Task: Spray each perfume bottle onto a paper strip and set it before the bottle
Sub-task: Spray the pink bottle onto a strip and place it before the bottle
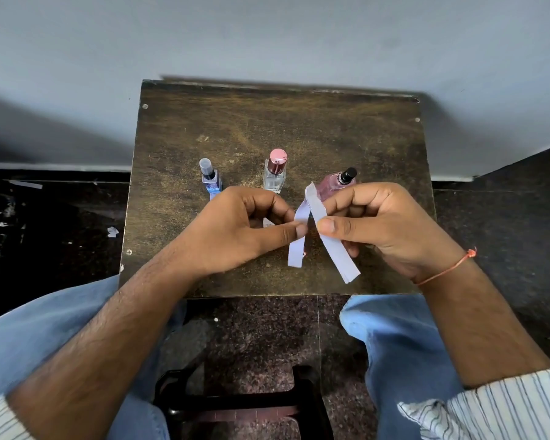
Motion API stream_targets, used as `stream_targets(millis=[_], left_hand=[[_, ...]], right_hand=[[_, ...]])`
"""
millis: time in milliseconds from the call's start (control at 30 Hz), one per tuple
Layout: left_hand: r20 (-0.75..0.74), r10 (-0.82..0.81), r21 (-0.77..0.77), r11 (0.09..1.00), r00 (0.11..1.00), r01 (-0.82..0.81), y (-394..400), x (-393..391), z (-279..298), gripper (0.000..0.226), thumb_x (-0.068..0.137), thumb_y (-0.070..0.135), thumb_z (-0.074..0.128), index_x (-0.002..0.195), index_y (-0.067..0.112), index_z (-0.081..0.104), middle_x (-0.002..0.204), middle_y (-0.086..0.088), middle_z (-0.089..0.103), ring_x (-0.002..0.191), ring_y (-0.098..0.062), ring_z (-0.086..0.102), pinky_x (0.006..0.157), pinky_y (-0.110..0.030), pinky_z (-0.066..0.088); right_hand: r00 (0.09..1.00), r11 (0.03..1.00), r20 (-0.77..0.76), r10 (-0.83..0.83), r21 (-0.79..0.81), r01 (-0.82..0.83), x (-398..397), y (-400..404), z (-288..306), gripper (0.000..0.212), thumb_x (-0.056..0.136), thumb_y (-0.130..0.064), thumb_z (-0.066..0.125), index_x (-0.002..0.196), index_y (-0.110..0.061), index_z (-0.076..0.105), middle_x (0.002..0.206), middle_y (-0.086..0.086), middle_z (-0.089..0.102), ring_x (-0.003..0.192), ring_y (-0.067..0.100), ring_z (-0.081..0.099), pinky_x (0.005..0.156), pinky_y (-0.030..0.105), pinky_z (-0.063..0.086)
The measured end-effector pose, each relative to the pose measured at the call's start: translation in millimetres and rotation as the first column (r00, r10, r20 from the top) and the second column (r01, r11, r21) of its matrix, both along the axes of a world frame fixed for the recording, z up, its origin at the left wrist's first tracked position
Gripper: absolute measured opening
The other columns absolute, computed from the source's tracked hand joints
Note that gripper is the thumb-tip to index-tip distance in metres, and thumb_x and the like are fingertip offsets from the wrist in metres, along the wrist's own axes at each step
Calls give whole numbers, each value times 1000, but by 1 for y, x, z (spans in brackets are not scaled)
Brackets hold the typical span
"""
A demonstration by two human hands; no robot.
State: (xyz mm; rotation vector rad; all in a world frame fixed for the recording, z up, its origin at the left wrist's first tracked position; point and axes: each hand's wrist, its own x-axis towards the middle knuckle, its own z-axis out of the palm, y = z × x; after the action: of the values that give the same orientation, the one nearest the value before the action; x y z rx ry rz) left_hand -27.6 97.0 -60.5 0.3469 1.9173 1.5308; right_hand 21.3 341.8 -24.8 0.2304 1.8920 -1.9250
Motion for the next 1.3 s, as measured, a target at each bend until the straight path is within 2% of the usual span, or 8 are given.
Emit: stream_targets(millis=[100, 267, 367, 467, 633, 900, 1167, 1300], left_hand=[[-36, -31, 71, 997, 999, 34, 1, 0, -5, 25, 88, 41, 81, 108, 26, 78, 99, -10, 80, 77, -61, 63, 70, -73, 54], [-184, -18, 55, 998, 983, 28, 1, 1, -6, 21, 96, 43, 77, 112, 30, 84, 102, -3, 84, 81, -58, 69, 70, -74, 56], [-312, 56, 44, 998, 948, -45, 0, 1, -2, 18, 95, 48, 80, 101, 32, 87, 90, 0, 83, 76, -48, 71, 67, -60, 59], [-457, 51, 22, 999, 888, -46, -1, 0, 2, 4, 91, 36, 86, 91, 36, 82, 81, 6, 78, 69, -21, 71, 60, -43, 55], [-554, 9, -64, 996, 833, -54, -1, 0, 4, 12, 89, 38, 87, 90, 27, 85, 84, 10, 78, 70, -13, 72, 58, -31, 53], [-579, -105, -185, 983, 808, -5, -1, 3, 8, 9, 94, 23, 85, 102, 20, 85, 94, 13, 76, 80, 14, 64, 74, -1, 39], [-561, -156, -144, 985, 813, 90, -1, 2, 10, 19, 100, 21, 77, 116, 20, 85, 115, 13, 81, 106, 4, 74, 92, -18, 56], [-485, -142, -168, 984, 863, 68, -2, 2, 9, 8, 98, 22, 79, 101, 20, 86, 77, 29, 69, 67, 7, 64, 63, -9, 42]], right_hand=[[999, 999, 25, 34, -7, -33, 1, -2, 0, 25, 71, -25, 93, 91, -13, 85, 72, 6, 74, 55, 10, 60, 48, 23, 48], [998, 998, 27, 60, -27, -60, 1, -6, 3, 14, 74, -20, 85, 88, -21, 87, 68, -2, 75, 56, 7, 62, 50, 22, 50], [997, 997, 27, 71, -44, -70, 2, -7, 5, 14, 73, -23, 84, 86, -28, 88, 67, -4, 74, 56, 6, 60, 51, 20, 50], [995, 996, 61, 77, -60, -73, 1, -7, 5, 15, 74, -22, 84, 89, -22, 88, 70, 0, 74, 55, 10, 62, 50, 23, 51], [988, 993, 118, 98, -76, -89, 4, -10, 8, 16, 79, -28, 80, 86, -15, 85, 76, 8, 78, 58, 14, 65, 49, 23, 51], [976, 993, 190, 107, -67, -96, 3, -15, 9, 18, 86, -29, 79, 80, -13, 80, 70, 10, 73, 60, 17, 66, 49, 25, 51], [973, 991, 193, 128, -53, -120, 4, -16, 6, 21, 92, -23, 72, 86, -4, 78, 74, 18, 71, 63, 19, 67, 49, 26, 50], [978, 993, 178, 110, -52, -102, 4, -15, 5, 20, 93, -23, 71, 86, -5, 77, 77, 21, 70, 62, 18, 66, 48, 25, 49]])
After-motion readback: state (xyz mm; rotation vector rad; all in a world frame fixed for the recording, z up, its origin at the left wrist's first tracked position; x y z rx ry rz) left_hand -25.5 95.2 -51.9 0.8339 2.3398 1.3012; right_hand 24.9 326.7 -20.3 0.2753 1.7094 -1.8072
